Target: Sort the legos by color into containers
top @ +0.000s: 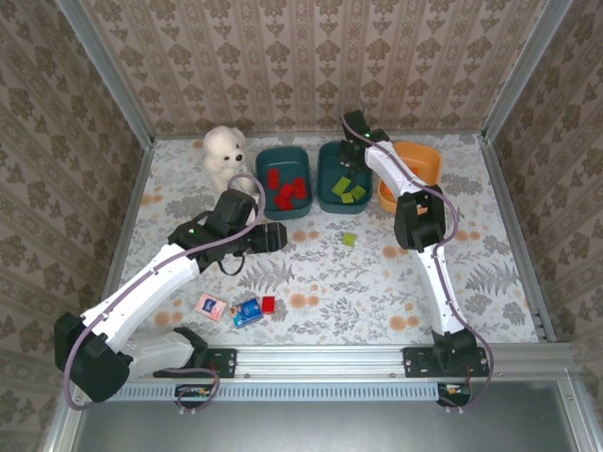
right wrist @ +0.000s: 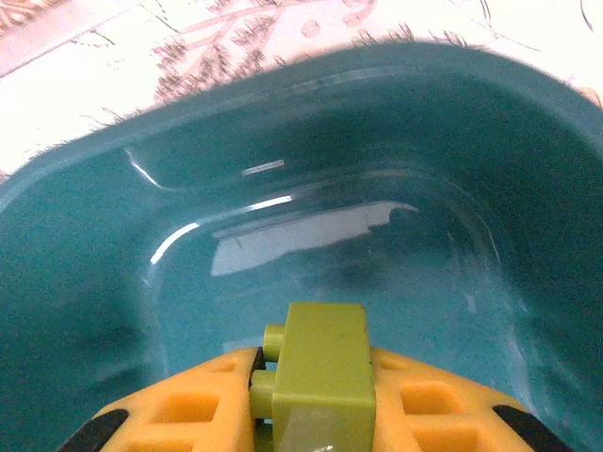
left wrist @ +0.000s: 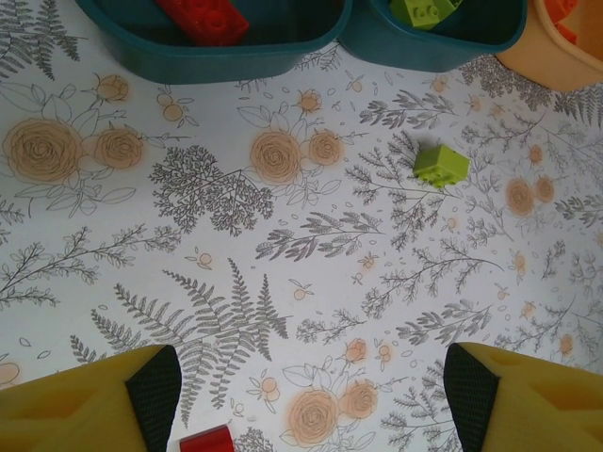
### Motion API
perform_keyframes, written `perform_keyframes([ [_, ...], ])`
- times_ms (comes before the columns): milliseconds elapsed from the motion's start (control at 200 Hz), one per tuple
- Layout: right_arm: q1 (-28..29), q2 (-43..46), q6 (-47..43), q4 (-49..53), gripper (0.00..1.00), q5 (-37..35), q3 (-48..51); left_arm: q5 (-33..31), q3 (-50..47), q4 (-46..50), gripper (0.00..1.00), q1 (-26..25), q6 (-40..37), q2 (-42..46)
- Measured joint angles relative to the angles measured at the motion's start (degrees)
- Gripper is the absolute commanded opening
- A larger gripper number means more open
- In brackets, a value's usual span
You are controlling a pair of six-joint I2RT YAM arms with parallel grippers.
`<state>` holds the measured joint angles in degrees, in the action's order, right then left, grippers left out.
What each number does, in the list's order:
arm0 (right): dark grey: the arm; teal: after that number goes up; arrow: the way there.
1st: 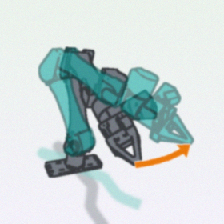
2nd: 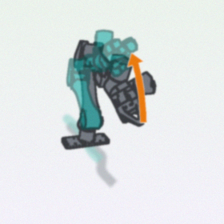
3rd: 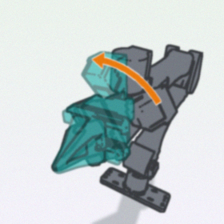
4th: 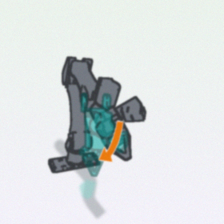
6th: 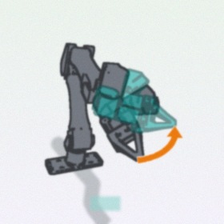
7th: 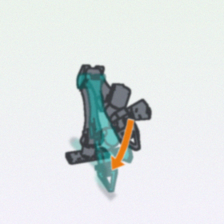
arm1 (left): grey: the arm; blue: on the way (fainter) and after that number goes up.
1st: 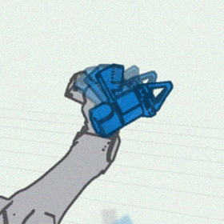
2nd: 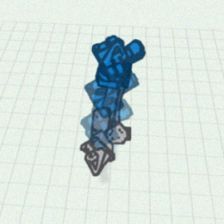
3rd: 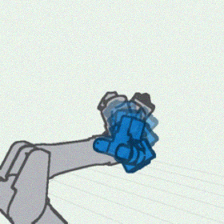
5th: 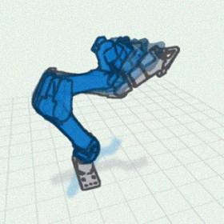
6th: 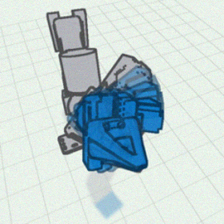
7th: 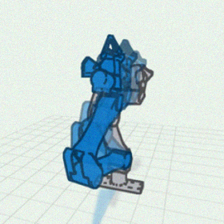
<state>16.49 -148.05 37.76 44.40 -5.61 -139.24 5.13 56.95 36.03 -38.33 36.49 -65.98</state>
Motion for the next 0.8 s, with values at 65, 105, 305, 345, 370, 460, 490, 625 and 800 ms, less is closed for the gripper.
perform_keyframes([
  [65, -0.04, -0.11, 0.42, 1.44, 0.34, 0.0, 0.0, 0.02, 0.37, -0.02, 0.77, 0.0, 0.0, -0.5],
  [105, -0.13, -0.15, 0.74, 2.12, 0.4, 0.0, 0.0, 0.02, 0.55, -0.07, 0.77, 0.0, 0.0, -0.72],
  [305, -0.24, -0.15, 1.46, 3.89, 0.57, 0.04, 0.0, 0.07, 0.59, -0.02, 0.77, 0.0, -0.02, -0.81],
  [345, -0.22, -0.15, 1.46, 3.89, 0.57, 0.07, 0.0, 0.04, 0.59, 0.07, 0.77, 0.0, -0.02, -0.81],
  [370, -0.22, -0.13, 1.44, 3.89, 0.57, 0.09, -0.02, 0.07, 0.59, 0.2, 0.77, 0.0, -0.02, -0.81],
  [460, -0.22, 0.28, 1.09, 3.89, 0.57, 0.22, 0.0, 0.09, 0.59, 1.29, 0.77, 0.0, -0.02, -0.81],
  [490, -0.17, 0.76, 0.76, 3.85, 0.57, 0.24, 0.13, 0.2, 0.59, 1.75, 0.77, 0.0, -0.02, -0.81],
  [625, 0.66, 9.05, -1.88, 0.94, 0.57, 0.39, 7.54, 0.22, 0.59, 5.07, 0.78, -0.81, -1.2, -0.85],
  [800, 5.11, 32.44, -4.9, -9.99, 0.56, 1.11, 29.35, 0.17, -0.48, 10.27, 0.76, -4.68, -2.62, -2.51],
])
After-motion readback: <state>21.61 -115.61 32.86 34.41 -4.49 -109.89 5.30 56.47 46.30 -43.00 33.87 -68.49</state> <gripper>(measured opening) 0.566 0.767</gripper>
